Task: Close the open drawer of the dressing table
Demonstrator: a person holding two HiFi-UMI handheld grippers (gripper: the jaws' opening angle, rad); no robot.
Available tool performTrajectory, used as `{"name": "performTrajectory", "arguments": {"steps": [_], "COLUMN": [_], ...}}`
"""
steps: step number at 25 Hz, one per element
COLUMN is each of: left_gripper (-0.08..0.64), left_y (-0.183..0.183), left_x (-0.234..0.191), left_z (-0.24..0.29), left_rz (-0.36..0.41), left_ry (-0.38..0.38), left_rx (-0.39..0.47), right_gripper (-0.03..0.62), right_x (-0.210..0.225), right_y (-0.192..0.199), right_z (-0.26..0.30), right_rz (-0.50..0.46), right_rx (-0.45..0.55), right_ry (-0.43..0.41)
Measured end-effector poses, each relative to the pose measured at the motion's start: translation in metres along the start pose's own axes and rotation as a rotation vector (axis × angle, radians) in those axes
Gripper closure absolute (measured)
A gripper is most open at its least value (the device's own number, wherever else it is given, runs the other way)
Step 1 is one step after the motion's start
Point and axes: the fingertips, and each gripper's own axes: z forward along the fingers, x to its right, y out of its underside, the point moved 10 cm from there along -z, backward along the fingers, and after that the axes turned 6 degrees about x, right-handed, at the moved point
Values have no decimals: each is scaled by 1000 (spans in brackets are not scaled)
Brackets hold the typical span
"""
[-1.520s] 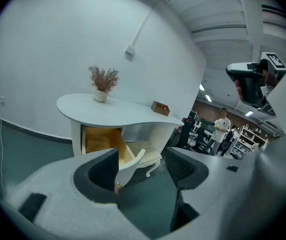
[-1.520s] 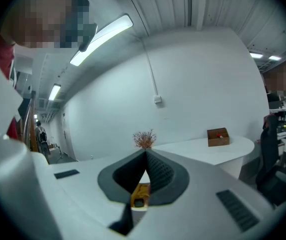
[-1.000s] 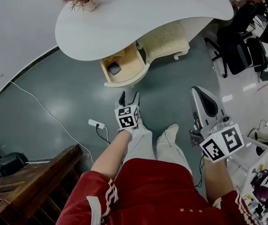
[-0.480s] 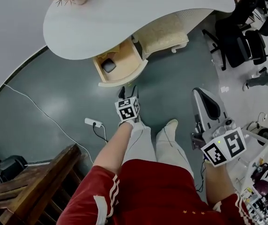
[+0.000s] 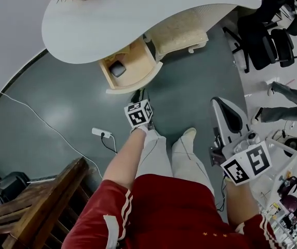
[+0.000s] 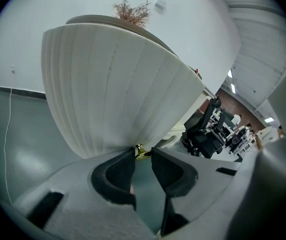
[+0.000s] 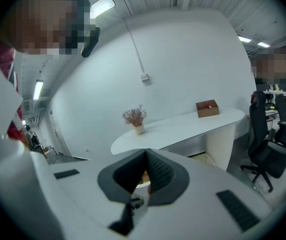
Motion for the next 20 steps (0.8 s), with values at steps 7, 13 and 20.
{"name": "performTrajectory", "arguments": {"steps": [7,13,20], "left_gripper": [459,462,462], "left_y": [-5,-8,-9], "left_x": [3,3,3], "left_z": [1,2,3], "left_rz": [81,130,149], "left_ry": [-2,22,28], "left_rx": [-64,-90,-94], "right_gripper": [588,588,588], "right_x": [-7,-12,0], "right_y": [4,20,44], "right_z": [8,19,34], "right_rz": [7,11,6], "right_rx": [8,17,7], "right_ry": [10,27,41]}}
